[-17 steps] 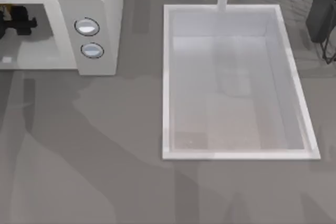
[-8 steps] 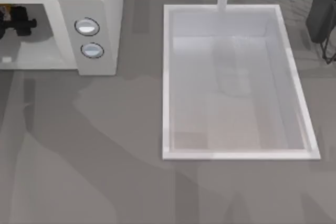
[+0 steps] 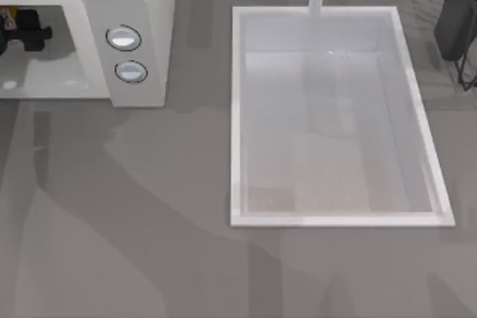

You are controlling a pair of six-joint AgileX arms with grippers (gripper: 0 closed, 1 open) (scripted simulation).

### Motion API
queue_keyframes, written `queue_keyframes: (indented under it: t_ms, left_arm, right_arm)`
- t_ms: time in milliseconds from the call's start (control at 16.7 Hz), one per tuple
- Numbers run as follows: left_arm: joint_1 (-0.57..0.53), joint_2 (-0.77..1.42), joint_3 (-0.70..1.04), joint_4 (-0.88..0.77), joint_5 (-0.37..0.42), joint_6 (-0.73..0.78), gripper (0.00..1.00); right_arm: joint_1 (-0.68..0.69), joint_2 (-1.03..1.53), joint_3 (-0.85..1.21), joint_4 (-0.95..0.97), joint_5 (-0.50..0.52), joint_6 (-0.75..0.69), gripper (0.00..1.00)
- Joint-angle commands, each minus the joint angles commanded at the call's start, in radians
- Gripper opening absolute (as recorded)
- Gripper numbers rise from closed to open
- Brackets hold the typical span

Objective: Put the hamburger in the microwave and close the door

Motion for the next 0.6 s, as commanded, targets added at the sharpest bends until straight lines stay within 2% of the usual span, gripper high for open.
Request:
queue_keyframes:
  t_ms: [240,600]
  left_arm:
    - [0.000,0.000,0.000,0.000,0.000,0.000,0.98]
    - [0.000,0.000,0.000,0.000,0.000,0.000,1.00]
  right_arm:
    - [0.000,0.000,0.000,0.000,0.000,0.000,1.00]
    - [0.000,0.000,0.000,0.000,0.000,0.000,1.00]
